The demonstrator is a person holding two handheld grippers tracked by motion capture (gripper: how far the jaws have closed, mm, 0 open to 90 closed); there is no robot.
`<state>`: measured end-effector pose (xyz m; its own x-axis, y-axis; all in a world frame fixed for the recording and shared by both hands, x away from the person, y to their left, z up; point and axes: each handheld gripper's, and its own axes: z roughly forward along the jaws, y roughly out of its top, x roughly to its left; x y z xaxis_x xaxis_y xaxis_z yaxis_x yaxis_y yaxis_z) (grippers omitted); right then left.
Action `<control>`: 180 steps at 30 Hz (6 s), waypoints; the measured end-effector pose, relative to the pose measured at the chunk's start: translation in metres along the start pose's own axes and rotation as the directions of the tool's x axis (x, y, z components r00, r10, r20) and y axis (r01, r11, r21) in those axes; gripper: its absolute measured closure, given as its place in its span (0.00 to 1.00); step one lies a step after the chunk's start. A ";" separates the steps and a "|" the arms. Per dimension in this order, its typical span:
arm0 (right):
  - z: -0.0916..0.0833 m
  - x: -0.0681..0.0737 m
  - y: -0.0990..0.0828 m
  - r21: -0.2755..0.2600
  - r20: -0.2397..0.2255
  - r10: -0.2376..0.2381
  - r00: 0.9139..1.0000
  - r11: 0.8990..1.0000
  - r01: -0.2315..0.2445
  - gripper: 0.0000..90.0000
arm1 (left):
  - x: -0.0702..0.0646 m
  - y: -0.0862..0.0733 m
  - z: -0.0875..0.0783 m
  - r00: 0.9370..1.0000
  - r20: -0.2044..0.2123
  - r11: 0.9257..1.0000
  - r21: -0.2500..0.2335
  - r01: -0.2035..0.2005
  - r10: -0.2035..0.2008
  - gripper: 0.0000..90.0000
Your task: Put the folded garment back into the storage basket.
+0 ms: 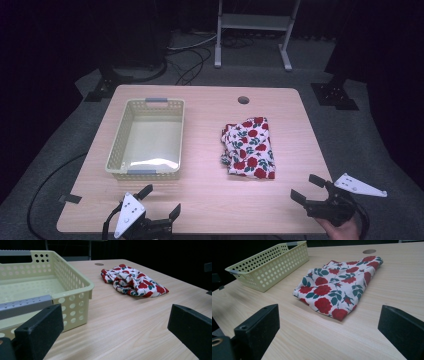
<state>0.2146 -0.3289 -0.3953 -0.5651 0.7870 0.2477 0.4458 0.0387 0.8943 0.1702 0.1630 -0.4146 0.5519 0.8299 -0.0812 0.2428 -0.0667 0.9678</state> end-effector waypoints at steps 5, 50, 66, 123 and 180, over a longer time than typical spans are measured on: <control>0.014 -0.002 0.008 0.024 -0.013 -0.009 1.000 1.000 0.009 0.03 | 0.002 0.000 0.000 1.000 -0.001 1.000 0.002 0.005 -0.005 0.00; 0.112 -0.013 0.074 0.122 -0.153 0.016 0.988 0.992 0.002 0.03 | 0.006 0.001 0.003 1.000 0.001 1.000 -0.006 0.025 -0.025 0.00; 0.148 -0.017 0.096 0.179 -0.157 0.022 0.987 0.984 0.006 0.04 | 0.005 0.002 0.003 1.000 0.004 1.000 -0.011 0.026 -0.026 0.00; 0.229 -0.027 0.073 0.518 0.050 -0.236 0.970 0.837 0.177 0.58 | 0.003 0.003 0.005 0.999 0.014 0.999 -0.019 0.039 -0.039 0.00; 0.150 -0.028 0.114 0.105 -0.184 0.398 0.899 0.917 -0.385 0.91 | 0.006 0.004 0.004 0.998 0.009 0.998 -0.031 0.057 -0.057 0.00</control>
<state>0.3859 -0.2540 -0.3563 -0.4581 0.6091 0.6474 0.6992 -0.2028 0.6855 0.1777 0.1656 -0.4120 0.5442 0.8275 -0.1382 0.2492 -0.0021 0.9684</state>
